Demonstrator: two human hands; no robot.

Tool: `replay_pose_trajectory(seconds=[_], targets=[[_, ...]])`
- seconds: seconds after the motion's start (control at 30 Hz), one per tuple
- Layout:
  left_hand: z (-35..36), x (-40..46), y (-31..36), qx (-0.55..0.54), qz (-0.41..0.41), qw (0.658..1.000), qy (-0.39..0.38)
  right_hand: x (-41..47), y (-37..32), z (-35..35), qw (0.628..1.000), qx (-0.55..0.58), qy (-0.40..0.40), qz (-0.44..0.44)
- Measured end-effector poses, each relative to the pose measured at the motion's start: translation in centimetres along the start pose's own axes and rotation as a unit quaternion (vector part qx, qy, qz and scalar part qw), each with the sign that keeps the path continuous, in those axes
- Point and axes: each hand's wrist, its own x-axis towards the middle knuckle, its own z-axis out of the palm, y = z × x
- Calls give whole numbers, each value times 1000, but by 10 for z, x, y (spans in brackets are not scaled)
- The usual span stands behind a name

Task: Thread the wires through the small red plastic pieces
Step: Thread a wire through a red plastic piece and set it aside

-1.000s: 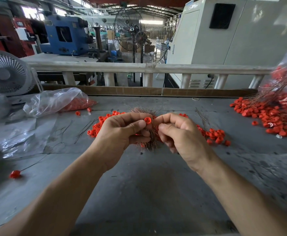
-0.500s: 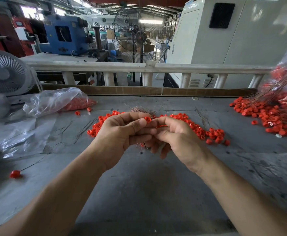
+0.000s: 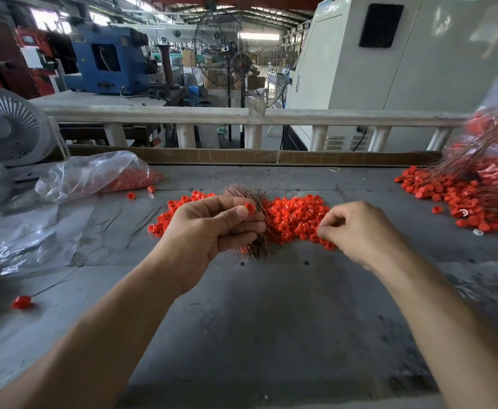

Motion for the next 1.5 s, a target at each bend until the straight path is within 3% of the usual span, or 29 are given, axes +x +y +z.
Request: replay_pose_trajectory(seconds=[0.33, 0.7, 0.8, 0.87, 0.93, 1.07, 1.5], targets=[[2, 1, -2, 8, -5, 1000, 0, 1, -9, 17, 992, -123, 28, -11], [1, 1, -1, 7, -6, 1000, -4, 0, -12, 18, 986, -142, 77, -31], [2, 0, 0, 6, -7, 1000, -1, -3, -16, 14, 994, 21, 74, -75], [3, -1, 0, 8, -9, 1000, 0, -9, -24, 12, 976, 189, 9, -110], [5, -1, -1, 11, -15, 1000, -1, -17, -34, 12, 952, 269, -40, -142], [7, -3, 0, 8, -20, 1000, -4, -26, -47, 17, 933, 307, -58, -179], [6, -2, -1, 1, -3, 1000, 11, -35, -52, 20, 923, 349, -36, -160]])
